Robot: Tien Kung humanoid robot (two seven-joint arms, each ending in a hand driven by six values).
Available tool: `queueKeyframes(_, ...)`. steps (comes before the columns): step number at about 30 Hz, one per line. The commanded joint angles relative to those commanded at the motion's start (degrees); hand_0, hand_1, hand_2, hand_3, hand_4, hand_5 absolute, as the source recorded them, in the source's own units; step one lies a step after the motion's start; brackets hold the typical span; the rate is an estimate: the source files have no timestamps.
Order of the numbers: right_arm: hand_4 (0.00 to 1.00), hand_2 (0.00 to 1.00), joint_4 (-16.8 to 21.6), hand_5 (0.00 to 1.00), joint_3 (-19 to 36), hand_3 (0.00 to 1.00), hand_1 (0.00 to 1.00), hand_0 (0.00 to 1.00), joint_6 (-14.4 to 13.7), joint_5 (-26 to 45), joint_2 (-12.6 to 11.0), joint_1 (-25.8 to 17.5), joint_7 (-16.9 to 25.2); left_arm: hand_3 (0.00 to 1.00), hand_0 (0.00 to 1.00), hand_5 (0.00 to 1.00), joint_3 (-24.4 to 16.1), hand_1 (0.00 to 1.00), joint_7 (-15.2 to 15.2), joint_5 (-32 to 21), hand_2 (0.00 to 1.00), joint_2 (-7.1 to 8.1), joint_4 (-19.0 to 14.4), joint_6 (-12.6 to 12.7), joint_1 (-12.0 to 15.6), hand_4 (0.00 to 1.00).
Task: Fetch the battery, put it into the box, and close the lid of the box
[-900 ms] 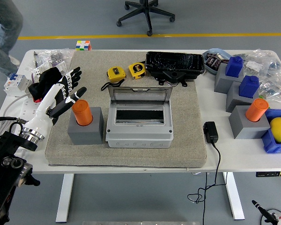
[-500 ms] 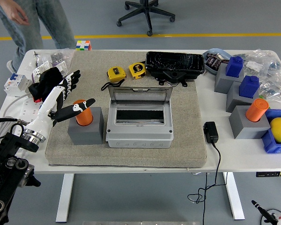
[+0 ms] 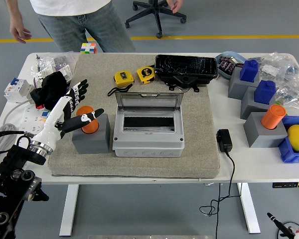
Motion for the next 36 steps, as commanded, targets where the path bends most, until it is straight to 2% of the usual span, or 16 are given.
queueKeyframes(6,0.998,0.818,0.0,0.998,0.1,0.868,0.844,0.878,-0.1,-0.2,-0.1,0.0,-0.1,0.998,0.953,0.433,0.5,0.998,-0.1,0.5,0.998,-0.47,0.1,0.4,0.2,0.998)
queueKeyframes(12,0.998,0.817,0.0,0.998,-0.1,0.864,0.843,0.874,-0.2,0.2,-0.1,-0.1,-0.1,0.991,0.944,0.43,1.3,0.998,-1.0,0.1,0.998,-1.54,-0.4,2.0,0.7,0.998)
queueKeyframes(13,0.998,0.816,0.0,0.998,-0.1,0.863,0.842,0.874,-0.2,0.1,-0.1,-0.1,-0.1,0.904,0.851,0.42,1.5,0.94,-1.2,-0.2,0.918,-1.71,-0.5,2.4,0.7,0.998)
queueKeyframes(18,0.998,0.816,0.0,0.998,-0.3,0.863,0.842,0.874,-0.2,0.3,-0.1,0.0,-0.1,0.904,0.851,0.42,2.3,0.94,-1.7,-0.9,0.918,-2.06,0.0,3.1,0.5,0.998)
queueKeyframes(19,0.998,0.814,0.0,0.998,-0.4,0.864,0.841,0.874,-0.3,0.4,-0.1,0.0,-0.1,0.857,0.815,0.413,2.4,0.911,-1.8,-1.0,0.863,-2.12,0.1,3.2,0.5,0.998)
queueKeyframes(36,0.998,0.813,0.0,0.998,0.1,0.859,0.84,0.872,-0.4,0.2,-0.2,0.0,-0.1,0.881,0.88,0.397,3.0,0.945,-2.0,-0.1,0.89,-2.49,3.2,4.2,0.3,0.998)
